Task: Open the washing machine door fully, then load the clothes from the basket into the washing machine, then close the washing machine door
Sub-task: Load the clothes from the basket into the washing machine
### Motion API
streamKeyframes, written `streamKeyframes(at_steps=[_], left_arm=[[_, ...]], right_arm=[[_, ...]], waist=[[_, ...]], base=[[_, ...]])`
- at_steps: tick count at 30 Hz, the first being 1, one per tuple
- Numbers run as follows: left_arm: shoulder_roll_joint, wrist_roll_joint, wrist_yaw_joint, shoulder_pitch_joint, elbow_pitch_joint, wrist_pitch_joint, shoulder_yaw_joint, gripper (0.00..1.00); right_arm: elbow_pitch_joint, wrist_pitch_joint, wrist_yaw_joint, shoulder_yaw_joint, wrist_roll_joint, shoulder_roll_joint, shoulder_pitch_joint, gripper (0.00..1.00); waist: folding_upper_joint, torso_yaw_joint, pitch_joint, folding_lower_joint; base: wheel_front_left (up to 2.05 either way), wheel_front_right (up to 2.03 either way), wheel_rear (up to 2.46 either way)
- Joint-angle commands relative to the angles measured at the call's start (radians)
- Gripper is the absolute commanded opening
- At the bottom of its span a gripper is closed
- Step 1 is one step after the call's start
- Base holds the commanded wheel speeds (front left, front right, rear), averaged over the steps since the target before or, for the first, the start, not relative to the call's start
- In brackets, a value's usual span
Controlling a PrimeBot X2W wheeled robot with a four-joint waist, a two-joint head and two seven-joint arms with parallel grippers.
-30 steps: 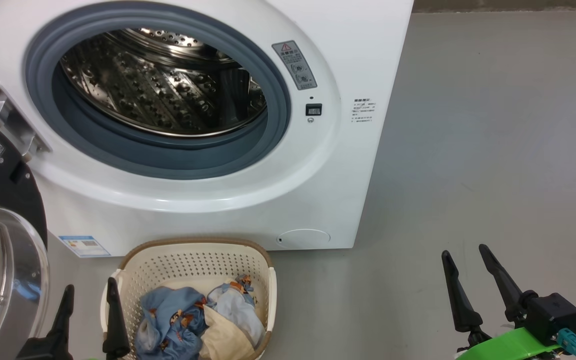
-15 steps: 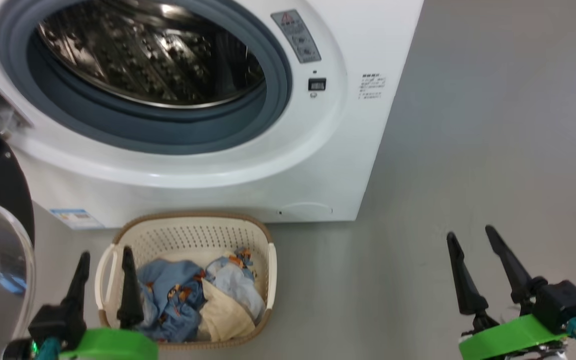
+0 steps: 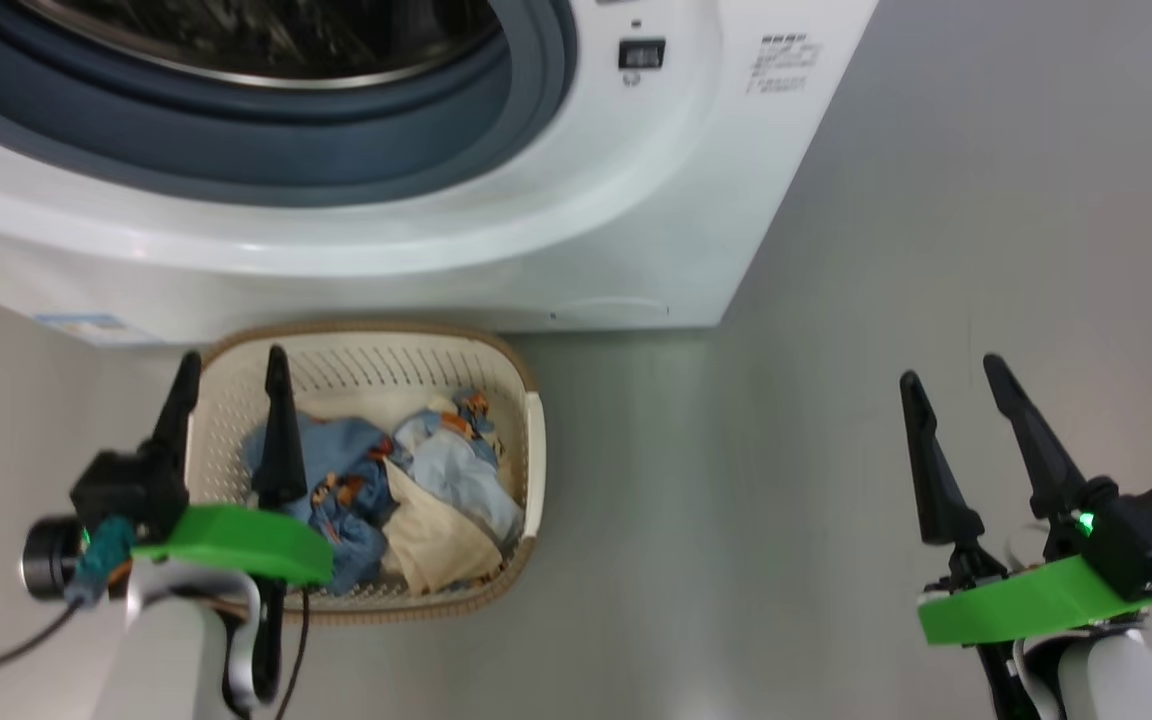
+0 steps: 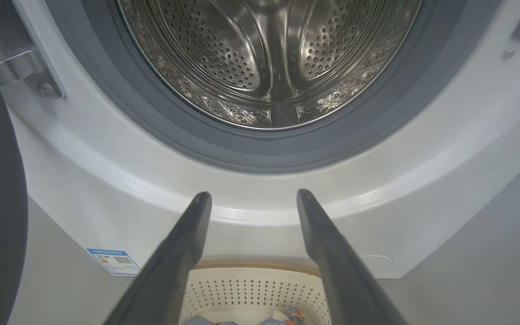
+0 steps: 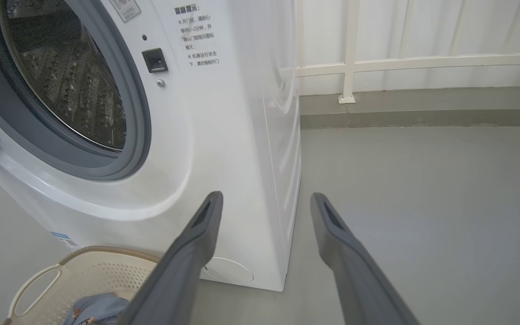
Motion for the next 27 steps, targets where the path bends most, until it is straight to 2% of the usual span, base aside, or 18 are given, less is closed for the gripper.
streamKeyframes(at_steps=[1, 5, 14, 27], left_arm=[[0.027, 0.012, -0.006, -0.039, 0.006, -0.006, 0.030, 1.00], [0.031, 0.019, -0.018, -0.106, 0.063, -0.006, 0.024, 1.00], [0.056, 0.053, -0.049, -0.299, 0.289, -0.006, -0.005, 1.00], [0.090, 0.088, -0.018, -0.466, 0.657, 0.020, -0.035, 1.00]], right_arm=[[-0.034, -0.012, 0.002, 0.031, 0.003, -0.011, -0.023, 1.00], [-0.043, -0.012, 0.002, 0.028, 0.003, -0.020, -0.044, 1.00], [-0.068, -0.012, 0.002, 0.020, -0.001, -0.027, -0.094, 1.00], [-0.091, -0.012, 0.002, 0.007, -0.004, -0.022, -0.133, 1.00]], waist=[[0.0000, -0.015, 0.099, 0.0000], [0.0000, -0.020, 0.157, 0.0000], [0.0000, -0.030, 0.312, 0.0000], [0.0000, -0.036, 0.432, 0.0000]], base=[[0.00, 0.00, 0.00], [0.00, 0.00, 0.00], [0.00, 0.00, 0.00], [0.00, 0.00, 0.00]])
